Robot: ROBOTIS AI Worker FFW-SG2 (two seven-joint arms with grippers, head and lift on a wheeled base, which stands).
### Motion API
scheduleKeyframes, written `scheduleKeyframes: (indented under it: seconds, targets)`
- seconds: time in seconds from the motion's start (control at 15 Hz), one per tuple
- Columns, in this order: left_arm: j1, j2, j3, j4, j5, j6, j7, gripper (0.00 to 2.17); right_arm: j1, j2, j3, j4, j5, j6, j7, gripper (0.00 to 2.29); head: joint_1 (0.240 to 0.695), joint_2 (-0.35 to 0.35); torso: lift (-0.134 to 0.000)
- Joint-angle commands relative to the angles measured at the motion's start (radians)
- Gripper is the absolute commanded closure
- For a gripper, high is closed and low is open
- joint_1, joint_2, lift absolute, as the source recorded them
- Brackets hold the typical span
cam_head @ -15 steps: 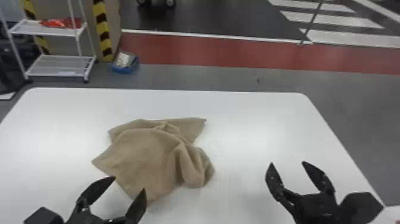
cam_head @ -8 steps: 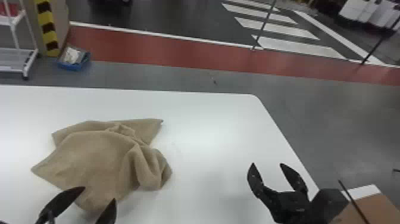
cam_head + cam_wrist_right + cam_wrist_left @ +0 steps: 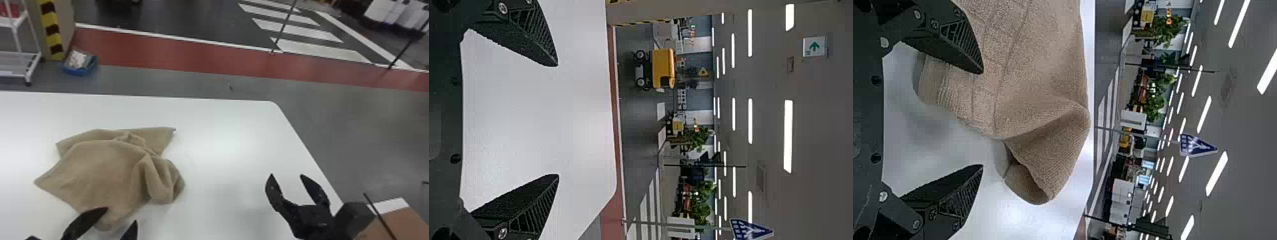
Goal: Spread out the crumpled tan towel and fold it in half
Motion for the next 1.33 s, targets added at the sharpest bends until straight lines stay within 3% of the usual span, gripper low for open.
scheduleKeyframes:
  seconds: [0.0, 0.27, 0.4, 0.6, 0.67, 0.8, 0.87, 1.0, 1.13, 1.27]
  targets:
    - [0.000, -0.004, -0.003, 0.003, -0.020, 0.000, 0.003, 0.37, 0.000, 0.001, 0.002, 0.000, -0.003, 0.000, -0.001, 0.09, 0.695, -0.350, -0.120]
    - [0.004, -0.004, -0.005, -0.010, -0.045, -0.012, 0.012, 1.43, 0.000, 0.001, 0.008, -0.003, -0.003, 0.000, 0.001, 0.09, 0.695, -0.350, -0.120]
    - [0.012, -0.004, 0.009, -0.054, -0.043, -0.012, 0.006, 1.85, 0.000, 0.001, 0.012, -0.005, -0.005, 0.000, 0.001, 0.09, 0.695, -0.350, -0.120]
    - [0.013, -0.004, 0.040, -0.142, -0.045, -0.006, -0.005, 1.89, 0.000, 0.001, 0.017, -0.006, -0.003, 0.006, -0.001, 0.09, 0.695, -0.350, -0.120]
    - [0.013, -0.004, 0.066, -0.211, -0.037, 0.034, -0.048, 1.89, 0.000, 0.001, 0.018, -0.006, -0.003, 0.009, -0.001, 0.09, 0.695, -0.350, -0.120]
    - [-0.019, -0.004, 0.147, -0.395, -0.006, 0.325, -0.201, 1.89, -0.001, 0.001, 0.025, -0.006, -0.003, 0.009, 0.001, 0.09, 0.695, -0.350, -0.120]
    - [-0.036, -0.004, 0.175, -0.465, -0.006, 0.463, -0.249, 1.89, -0.003, 0.001, 0.028, -0.006, -0.002, 0.009, 0.001, 0.09, 0.695, -0.350, -0.120]
    - [-0.053, -0.004, 0.232, -0.556, -0.017, 0.592, -0.308, 1.89, -0.006, 0.001, 0.035, -0.006, 0.007, 0.009, 0.013, 0.09, 0.695, -0.350, -0.120]
    - [-0.069, -0.004, 0.288, -0.571, -0.011, 0.657, -0.333, 1.89, -0.011, 0.001, 0.060, -0.006, 0.086, -0.009, 0.065, 0.09, 0.695, -0.330, -0.120]
    - [-0.076, -0.004, 0.318, -0.568, -0.003, 0.690, -0.336, 1.89, -0.025, 0.001, 0.118, -0.006, 0.276, -0.071, 0.152, 0.09, 0.695, -0.275, -0.120]
